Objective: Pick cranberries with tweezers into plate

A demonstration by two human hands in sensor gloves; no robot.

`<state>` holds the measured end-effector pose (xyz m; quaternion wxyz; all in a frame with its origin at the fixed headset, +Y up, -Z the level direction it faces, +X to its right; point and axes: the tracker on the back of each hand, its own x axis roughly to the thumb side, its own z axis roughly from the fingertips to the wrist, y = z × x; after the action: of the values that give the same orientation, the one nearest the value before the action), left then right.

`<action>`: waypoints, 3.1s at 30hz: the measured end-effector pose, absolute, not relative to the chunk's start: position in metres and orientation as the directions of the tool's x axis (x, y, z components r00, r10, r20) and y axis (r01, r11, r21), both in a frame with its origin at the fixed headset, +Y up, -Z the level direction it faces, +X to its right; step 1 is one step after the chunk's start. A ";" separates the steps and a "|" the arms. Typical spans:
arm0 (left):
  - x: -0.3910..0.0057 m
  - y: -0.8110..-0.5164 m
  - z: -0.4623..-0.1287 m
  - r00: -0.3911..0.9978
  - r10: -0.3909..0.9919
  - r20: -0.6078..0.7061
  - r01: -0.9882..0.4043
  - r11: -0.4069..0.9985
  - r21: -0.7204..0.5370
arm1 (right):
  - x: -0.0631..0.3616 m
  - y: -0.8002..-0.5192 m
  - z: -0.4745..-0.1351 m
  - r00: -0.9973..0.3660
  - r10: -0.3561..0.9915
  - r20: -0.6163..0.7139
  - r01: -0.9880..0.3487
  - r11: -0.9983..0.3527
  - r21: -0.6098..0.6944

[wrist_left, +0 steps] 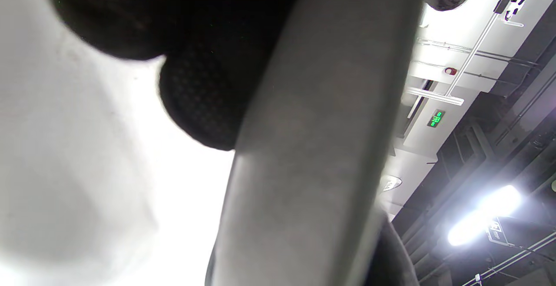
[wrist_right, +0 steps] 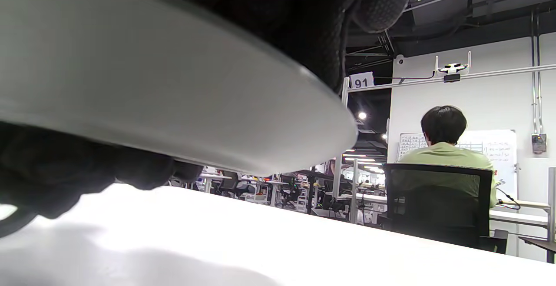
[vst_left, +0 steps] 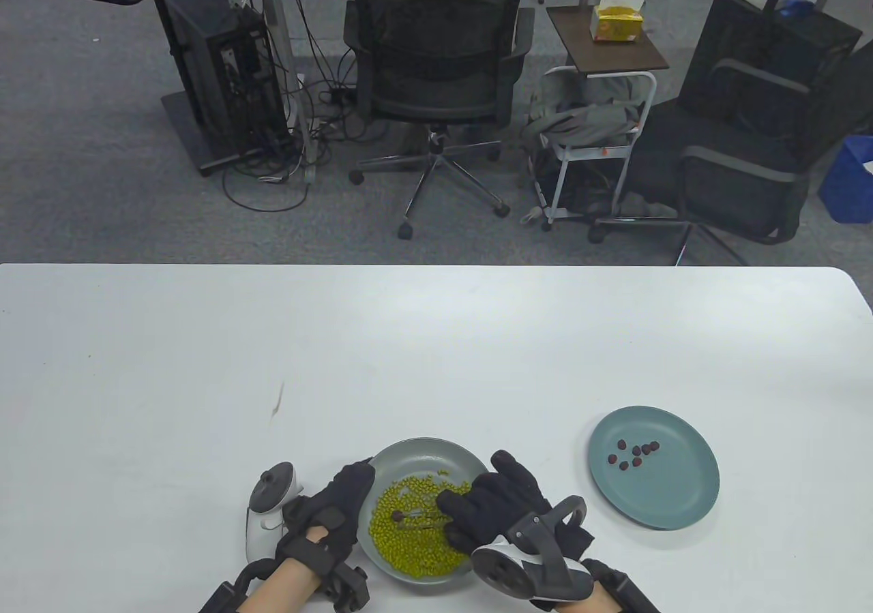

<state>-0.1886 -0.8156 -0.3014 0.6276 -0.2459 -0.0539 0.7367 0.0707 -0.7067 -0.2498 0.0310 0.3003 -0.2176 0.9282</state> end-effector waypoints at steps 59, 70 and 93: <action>-0.184 -0.817 -0.298 -0.058 0.953 -0.297 -0.896 -0.181 -0.406 | 0.333 -0.736 -0.352 -0.918 0.126 -0.375 -0.121 -0.992 -0.038; -0.186 -0.814 -0.298 -0.051 0.955 -0.291 -0.902 -0.169 -0.397 | 0.330 -0.724 -0.347 -0.902 0.187 -0.390 -0.167 -0.982 -0.084; -0.193 -0.808 -0.300 -0.066 0.960 -0.272 -0.909 -0.170 -0.380 | 0.162 -0.700 -0.295 -0.948 0.203 0.243 -0.273 -0.914 -0.301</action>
<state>-0.1928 -0.8081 -0.2998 0.6418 -0.2347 -0.0543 0.7280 0.1625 -0.7004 -0.2945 0.1223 0.1039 -0.1680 0.9726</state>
